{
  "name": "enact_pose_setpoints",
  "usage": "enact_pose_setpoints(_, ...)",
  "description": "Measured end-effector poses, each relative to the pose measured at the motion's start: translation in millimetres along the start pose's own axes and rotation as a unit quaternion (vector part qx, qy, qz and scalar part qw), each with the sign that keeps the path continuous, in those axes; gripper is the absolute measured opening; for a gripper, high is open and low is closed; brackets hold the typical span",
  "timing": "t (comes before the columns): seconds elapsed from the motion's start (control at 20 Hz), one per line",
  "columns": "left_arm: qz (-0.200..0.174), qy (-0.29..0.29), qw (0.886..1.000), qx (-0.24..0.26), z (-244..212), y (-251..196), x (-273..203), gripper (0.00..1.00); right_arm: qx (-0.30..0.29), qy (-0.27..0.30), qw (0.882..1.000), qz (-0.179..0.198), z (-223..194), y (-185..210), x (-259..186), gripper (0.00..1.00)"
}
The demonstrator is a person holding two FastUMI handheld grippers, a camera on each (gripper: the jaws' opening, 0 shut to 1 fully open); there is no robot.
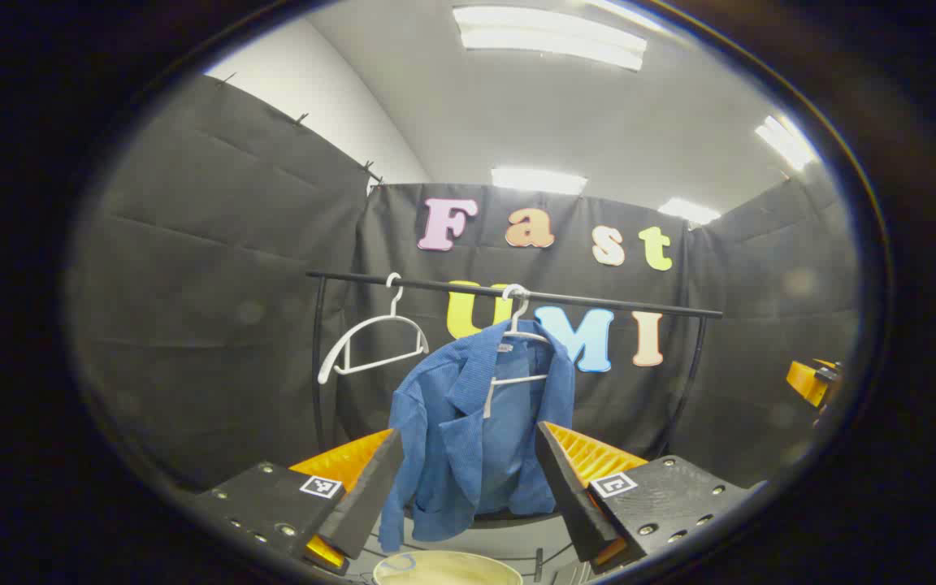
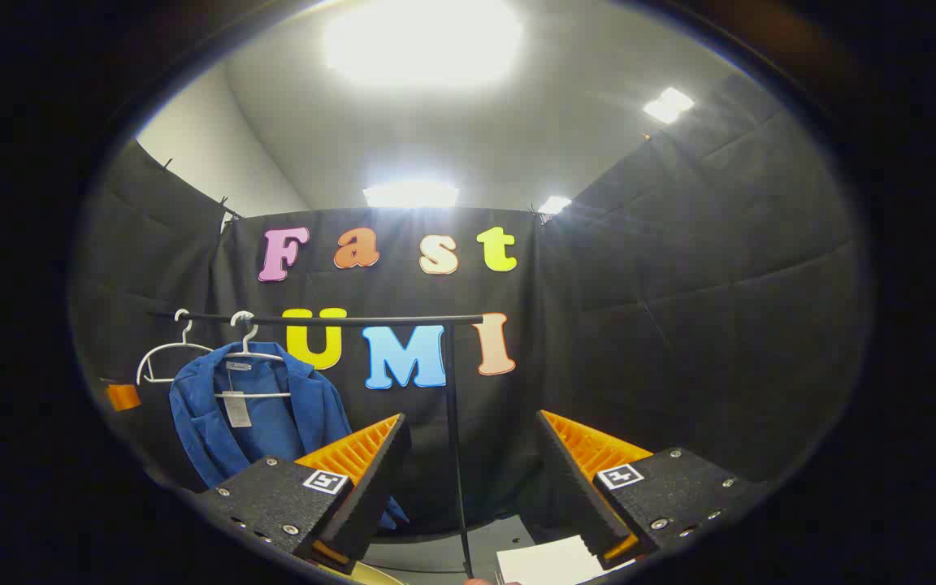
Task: Grasp the clothes on the hanger with both hands and then place them into the laundry hamper below.
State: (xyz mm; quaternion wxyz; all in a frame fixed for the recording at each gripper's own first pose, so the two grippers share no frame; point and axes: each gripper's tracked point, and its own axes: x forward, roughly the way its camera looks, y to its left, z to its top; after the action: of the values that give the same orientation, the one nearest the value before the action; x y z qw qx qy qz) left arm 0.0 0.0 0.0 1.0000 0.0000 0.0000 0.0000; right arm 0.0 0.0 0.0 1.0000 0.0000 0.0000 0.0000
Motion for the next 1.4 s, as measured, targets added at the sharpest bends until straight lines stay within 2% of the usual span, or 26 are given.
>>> enact_pose_setpoints(0.55,-0.027,0.013,1.000,0.003,-1.2,-4.2,0.1,0.94,-0.010,0.012,1.000,-0.011,-11.1,18.2,-16.1,0.95)
enact_pose_setpoints(0.8,-0.037,0.024,0.999,0.001,-7.2,12.4,6.1,0.93,-0.016,0.029,0.999,-0.011,-20.8,39.8,-25.3,0.95)
enact_pose_setpoints(1.05,-0.038,0.036,0.998,-0.026,-19.2,36.6,5.1,0.94,-0.022,0.048,0.998,0.021,-29.7,92.8,-16.9,0.95)
enact_pose_setpoints(1.25,-0.026,0.046,0.998,-0.036,-31.5,55.6,8.7,0.93,-0.034,0.078,0.994,0.068,-50.1,141.8,3.1,0.95)
enact_pose_setpoints(1.4,-0.030,0.053,0.997,-0.055,-32.5,56.9,11.7,0.93,-0.025,0.092,0.991,0.097,-57.9,169.9,23.5,0.96)
